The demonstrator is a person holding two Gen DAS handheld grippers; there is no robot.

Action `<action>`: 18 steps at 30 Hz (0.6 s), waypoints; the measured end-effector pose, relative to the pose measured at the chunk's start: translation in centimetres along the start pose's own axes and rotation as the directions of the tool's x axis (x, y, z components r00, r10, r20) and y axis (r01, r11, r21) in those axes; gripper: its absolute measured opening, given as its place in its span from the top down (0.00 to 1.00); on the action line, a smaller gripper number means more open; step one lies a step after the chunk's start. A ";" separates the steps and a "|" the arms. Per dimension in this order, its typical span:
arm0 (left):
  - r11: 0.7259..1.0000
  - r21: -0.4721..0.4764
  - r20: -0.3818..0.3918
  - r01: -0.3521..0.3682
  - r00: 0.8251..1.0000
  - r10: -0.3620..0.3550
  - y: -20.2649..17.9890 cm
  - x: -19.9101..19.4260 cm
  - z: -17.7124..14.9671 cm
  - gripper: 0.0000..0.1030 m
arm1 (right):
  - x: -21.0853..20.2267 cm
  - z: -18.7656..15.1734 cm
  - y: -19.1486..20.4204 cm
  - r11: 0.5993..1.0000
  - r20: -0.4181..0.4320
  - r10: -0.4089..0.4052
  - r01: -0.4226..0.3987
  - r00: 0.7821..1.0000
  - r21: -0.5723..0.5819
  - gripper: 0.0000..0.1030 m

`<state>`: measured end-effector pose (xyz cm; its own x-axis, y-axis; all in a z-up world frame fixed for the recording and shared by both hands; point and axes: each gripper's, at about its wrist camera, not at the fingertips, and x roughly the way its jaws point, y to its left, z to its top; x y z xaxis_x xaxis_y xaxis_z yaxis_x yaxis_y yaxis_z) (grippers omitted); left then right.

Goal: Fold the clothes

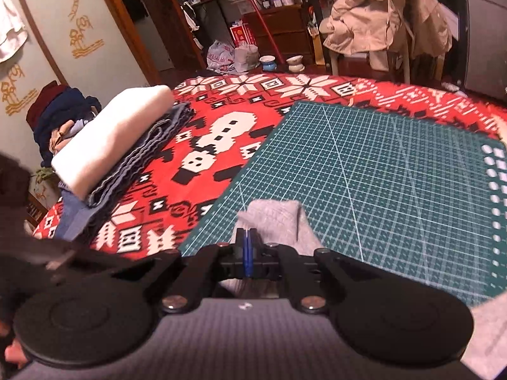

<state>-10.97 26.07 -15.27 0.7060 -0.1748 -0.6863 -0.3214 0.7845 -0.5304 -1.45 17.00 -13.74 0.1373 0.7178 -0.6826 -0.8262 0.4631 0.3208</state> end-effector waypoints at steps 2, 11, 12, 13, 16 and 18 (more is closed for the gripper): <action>1.000 0.001 0.001 0.003 1.000 -0.003 0.0 0.0 -0.1 0.94 | 1.1 0.5 -0.6 1.000 -0.004 0.007 -0.007 1.000 0.013 1.00; 0.998 -0.035 0.034 0.051 0.998 -0.049 0.1 -1.4 -0.2 0.95 | -1.9 0.9 -0.9 0.998 0.016 0.039 -0.040 0.999 0.041 0.99; 0.997 -0.040 0.028 0.063 0.998 -0.062 0.0 -1.4 -0.2 0.95 | -2.3 0.6 -0.7 0.998 0.007 0.047 -0.047 0.999 0.040 0.99; 0.997 -0.041 0.022 0.069 0.997 -0.068 -0.1 -1.3 -0.4 0.95 | -2.6 0.2 -0.5 0.998 -0.003 0.059 -0.059 0.998 0.038 0.99; 0.999 -0.027 -0.003 0.042 0.999 -0.042 -0.1 -0.5 -0.8 0.95 | -2.5 -0.7 0.2 0.998 -0.036 0.067 -0.067 0.997 0.018 0.99; 0.999 -0.028 -0.011 0.031 0.999 -0.031 0.0 -0.2 -1.0 0.94 | -1.7 -1.1 0.1 0.998 -0.055 0.053 -0.051 0.997 0.026 0.99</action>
<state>-11.71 25.48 -15.60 0.7085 -0.2061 -0.6750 -0.3169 0.7617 -0.5652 -2.37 15.28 -13.23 0.0637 0.7116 -0.6997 -0.8178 0.4391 0.3721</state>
